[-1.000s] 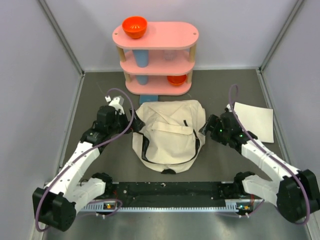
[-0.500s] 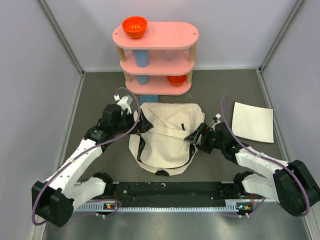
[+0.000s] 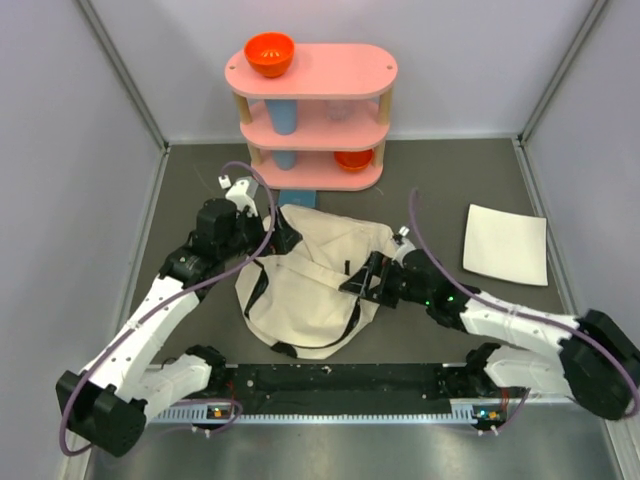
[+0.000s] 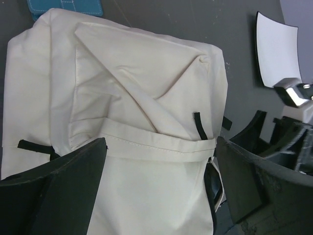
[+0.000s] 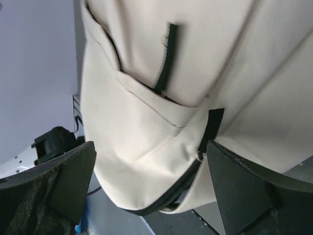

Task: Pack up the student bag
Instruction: Move the student bag to the center of the board, then zip the student bag at the center of the board.

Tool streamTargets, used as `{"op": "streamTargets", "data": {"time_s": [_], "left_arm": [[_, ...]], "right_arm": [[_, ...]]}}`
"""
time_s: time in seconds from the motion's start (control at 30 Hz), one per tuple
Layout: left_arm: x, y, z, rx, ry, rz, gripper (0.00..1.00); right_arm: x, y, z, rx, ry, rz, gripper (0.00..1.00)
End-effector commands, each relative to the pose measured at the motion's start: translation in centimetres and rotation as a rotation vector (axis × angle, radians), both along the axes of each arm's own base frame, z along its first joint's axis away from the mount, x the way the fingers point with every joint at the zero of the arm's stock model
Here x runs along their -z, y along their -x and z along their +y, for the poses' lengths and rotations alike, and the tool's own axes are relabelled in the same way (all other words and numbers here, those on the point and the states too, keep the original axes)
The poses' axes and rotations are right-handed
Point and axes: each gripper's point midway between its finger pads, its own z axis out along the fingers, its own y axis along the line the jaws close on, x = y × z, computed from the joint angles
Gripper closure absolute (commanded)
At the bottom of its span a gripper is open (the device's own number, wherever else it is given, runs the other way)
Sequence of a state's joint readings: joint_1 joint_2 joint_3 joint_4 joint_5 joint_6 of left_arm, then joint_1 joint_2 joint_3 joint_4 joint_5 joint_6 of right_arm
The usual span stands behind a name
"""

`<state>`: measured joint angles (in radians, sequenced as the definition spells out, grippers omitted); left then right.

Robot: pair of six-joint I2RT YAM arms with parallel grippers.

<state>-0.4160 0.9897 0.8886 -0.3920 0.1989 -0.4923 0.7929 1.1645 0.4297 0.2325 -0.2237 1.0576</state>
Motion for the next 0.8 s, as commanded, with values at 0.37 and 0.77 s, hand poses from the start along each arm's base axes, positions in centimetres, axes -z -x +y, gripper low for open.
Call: {"op": "streamTargets", "data": {"time_s": [0.37,0.77], "left_arm": [[-0.6,4.5,-11.4,0.298,-0.119,-0.061,0.06],[3.3,8.5,-21.0,0.468,-0.110,0.095,0.28]], "right_arm": [[-2.6,-8.1,-18.4,0.611,0.325,-0.081,0.02],[-1.1,-7.6,-18.4,0.541,0.296,-0.039,0.02]]}}
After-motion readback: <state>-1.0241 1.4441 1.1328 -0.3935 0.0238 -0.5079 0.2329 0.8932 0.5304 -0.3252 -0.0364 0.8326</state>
